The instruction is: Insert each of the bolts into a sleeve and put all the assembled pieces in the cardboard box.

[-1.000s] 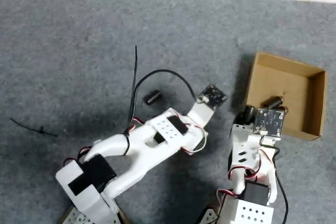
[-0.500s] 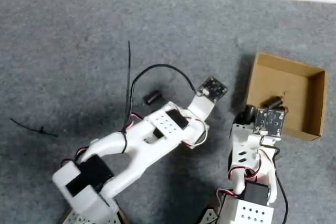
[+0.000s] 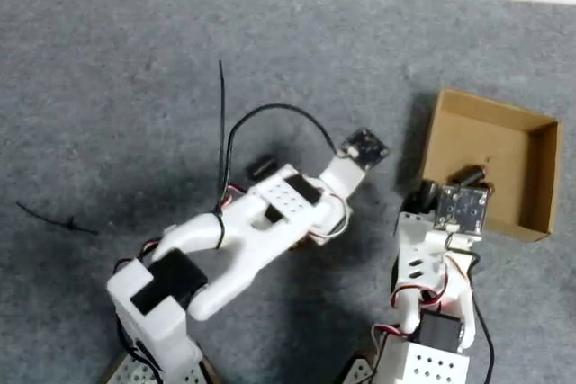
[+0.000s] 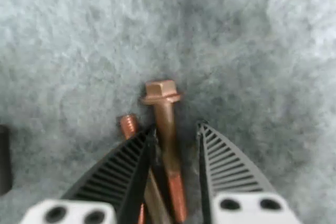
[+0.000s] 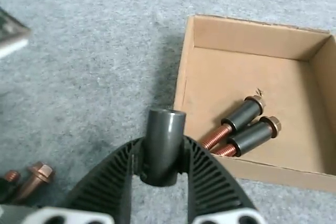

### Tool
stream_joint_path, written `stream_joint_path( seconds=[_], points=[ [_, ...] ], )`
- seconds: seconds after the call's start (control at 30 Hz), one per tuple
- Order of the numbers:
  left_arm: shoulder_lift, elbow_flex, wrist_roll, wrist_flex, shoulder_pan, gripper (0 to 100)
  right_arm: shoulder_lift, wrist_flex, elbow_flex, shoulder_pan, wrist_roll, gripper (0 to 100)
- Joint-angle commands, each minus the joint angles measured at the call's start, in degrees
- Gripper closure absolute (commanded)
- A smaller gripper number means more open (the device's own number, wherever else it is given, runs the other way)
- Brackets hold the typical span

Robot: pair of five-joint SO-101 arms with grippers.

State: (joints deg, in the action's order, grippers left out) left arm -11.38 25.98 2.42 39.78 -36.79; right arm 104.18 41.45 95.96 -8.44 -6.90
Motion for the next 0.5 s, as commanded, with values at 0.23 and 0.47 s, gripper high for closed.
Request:
stream_joint_path(
  seconds=[0.23,0.47],
  points=[
    [-0.4,-2.51,-0.44,0.26,-0.04,86,1.19,-2.07,1.19,-0.31,0.0,99.4],
    [-0.48,-3.03,-0.44,2.46,-0.4,86,1.19,-2.07,1.19,-0.4,0.0,99.4]
  ],
)
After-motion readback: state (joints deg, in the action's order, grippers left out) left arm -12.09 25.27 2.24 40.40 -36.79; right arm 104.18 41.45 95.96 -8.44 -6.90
